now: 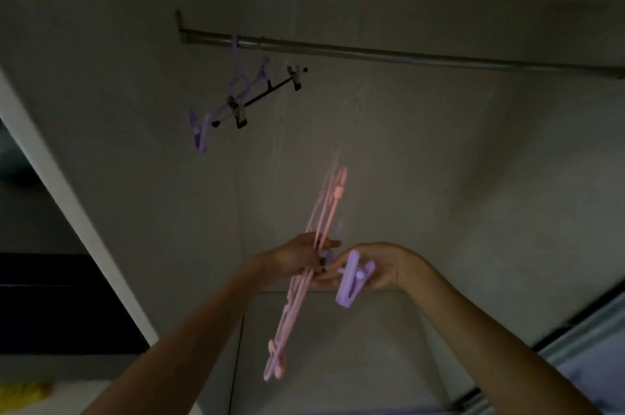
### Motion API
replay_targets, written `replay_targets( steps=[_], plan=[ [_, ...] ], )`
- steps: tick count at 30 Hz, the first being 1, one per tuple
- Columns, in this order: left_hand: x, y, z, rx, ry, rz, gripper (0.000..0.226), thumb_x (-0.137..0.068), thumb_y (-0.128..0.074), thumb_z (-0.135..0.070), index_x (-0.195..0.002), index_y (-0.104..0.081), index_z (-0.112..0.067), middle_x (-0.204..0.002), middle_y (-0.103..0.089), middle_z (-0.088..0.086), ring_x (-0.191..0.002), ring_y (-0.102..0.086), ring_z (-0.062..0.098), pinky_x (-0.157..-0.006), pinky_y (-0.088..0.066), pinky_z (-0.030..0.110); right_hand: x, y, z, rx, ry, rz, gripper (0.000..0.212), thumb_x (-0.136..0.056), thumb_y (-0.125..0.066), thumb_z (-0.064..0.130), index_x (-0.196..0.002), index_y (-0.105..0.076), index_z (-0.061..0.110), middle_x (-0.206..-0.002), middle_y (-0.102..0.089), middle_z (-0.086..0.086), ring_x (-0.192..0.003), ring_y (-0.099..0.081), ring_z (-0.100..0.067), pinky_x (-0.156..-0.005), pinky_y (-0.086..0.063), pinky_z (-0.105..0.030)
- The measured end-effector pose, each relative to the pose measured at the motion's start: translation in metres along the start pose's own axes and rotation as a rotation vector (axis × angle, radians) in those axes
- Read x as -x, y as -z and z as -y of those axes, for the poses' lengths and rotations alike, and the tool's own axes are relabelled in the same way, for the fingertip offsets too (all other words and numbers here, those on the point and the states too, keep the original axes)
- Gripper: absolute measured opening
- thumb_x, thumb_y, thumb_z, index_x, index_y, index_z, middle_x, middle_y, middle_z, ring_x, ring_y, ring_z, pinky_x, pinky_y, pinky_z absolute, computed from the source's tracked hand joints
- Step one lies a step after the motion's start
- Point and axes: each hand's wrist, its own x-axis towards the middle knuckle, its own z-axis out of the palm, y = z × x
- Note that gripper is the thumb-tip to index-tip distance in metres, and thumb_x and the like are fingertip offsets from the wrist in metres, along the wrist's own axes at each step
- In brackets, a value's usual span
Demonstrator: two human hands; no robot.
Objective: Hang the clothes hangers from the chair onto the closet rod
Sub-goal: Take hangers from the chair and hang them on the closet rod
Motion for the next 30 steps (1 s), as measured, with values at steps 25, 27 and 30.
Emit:
replay_targets(
  steps=[25,27,30],
  plan=[
    [0.014,0.044,-0.056,0.182,0.140,-0.347,0.004,-0.099,-0.041,-0.006,-0.099,-0.044,-0.004,-0.072,-0.070,0.005,-0.045,-0.068,0.015,-0.046,-0.056,0.029,0.043,-0.023,0.182,0.626,0.546,-0.671,0.026,-0.095,-0.037,0.000,-0.109,-0.058,-0.006,-0.096,-0.065,-0.017,-0.053,-0.054,-0.015,-0.046,-0.050,-0.017],
    [0.017,0.045,-0.062,0.182,0.120,-0.335,0.007,-0.099,-0.042,-0.007,-0.104,-0.043,-0.002,-0.081,-0.067,0.007,-0.046,-0.068,0.013,-0.049,-0.057,0.028,0.032,-0.029,0.204,0.650,0.519,-0.685,0.024,-0.095,-0.039,-0.002,-0.105,-0.057,-0.014,-0.111,-0.066,-0.021,-0.056,-0.057,-0.018,-0.068,-0.054,-0.028],
    [0.022,0.044,-0.071,0.201,0.082,-0.311,0.005,-0.098,-0.042,-0.006,-0.095,-0.045,-0.004,-0.082,-0.065,0.009,-0.045,-0.067,0.012,-0.050,-0.057,0.027,0.018,-0.040,0.222,0.740,0.480,-0.687,0.023,-0.095,-0.038,-0.001,-0.092,-0.059,-0.012,-0.122,-0.061,-0.022,-0.079,-0.064,-0.029,-0.069,-0.055,-0.025]
  ],
)
